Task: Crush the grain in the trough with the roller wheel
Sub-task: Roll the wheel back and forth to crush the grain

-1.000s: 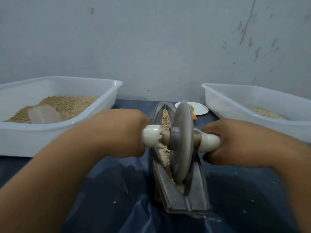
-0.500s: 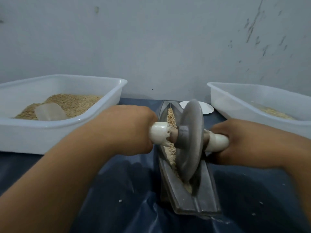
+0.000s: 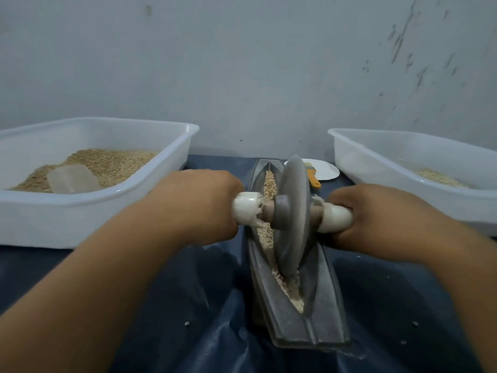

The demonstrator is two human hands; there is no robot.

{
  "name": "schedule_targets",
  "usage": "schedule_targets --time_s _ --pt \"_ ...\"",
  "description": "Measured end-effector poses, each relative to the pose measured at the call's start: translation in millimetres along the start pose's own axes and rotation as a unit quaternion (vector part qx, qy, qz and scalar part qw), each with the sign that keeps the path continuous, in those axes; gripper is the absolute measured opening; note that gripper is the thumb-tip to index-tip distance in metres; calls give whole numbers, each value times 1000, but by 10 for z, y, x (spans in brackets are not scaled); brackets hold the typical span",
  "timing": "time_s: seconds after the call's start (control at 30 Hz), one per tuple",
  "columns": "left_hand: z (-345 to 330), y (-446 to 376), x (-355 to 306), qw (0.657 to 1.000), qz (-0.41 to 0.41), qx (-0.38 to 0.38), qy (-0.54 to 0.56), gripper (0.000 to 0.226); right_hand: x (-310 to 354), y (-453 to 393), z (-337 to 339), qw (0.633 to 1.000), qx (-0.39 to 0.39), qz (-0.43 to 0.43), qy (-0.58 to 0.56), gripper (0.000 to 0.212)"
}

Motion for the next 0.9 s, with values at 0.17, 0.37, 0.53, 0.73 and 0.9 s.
schedule_targets --time_s 0.17,0.37,0.53,0.73,0.9 --pt "-31 -5 -4 1000 8 13 -5 22 4 -75 22 998 -41 3 47 26" --pt "57 88 -36 1000 -16 10 -4 17 -80 124 -42 997 68 -11 -39 36" --pt "41 -42 41 998 37 -59 -2 17 -34 -91 68 994 -88 -25 65 22" --pt "2 64 10 999 -1 32 1 21 -62 66 -7 999 46 -9 -9 24" --pt "55 54 -1 1000 5 -4 -2 19 -71 56 7 999 27 -20 -13 23"
Point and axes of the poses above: each hand's wrist, its own y-axis away from the middle knuckle, its own z-axis out of the back of the hand, x = y × z, the point moved 10 cm from there along -y, towards the middle knuckle, and after that the axes turned 7 degrees about -y, right-handed, at the moved point
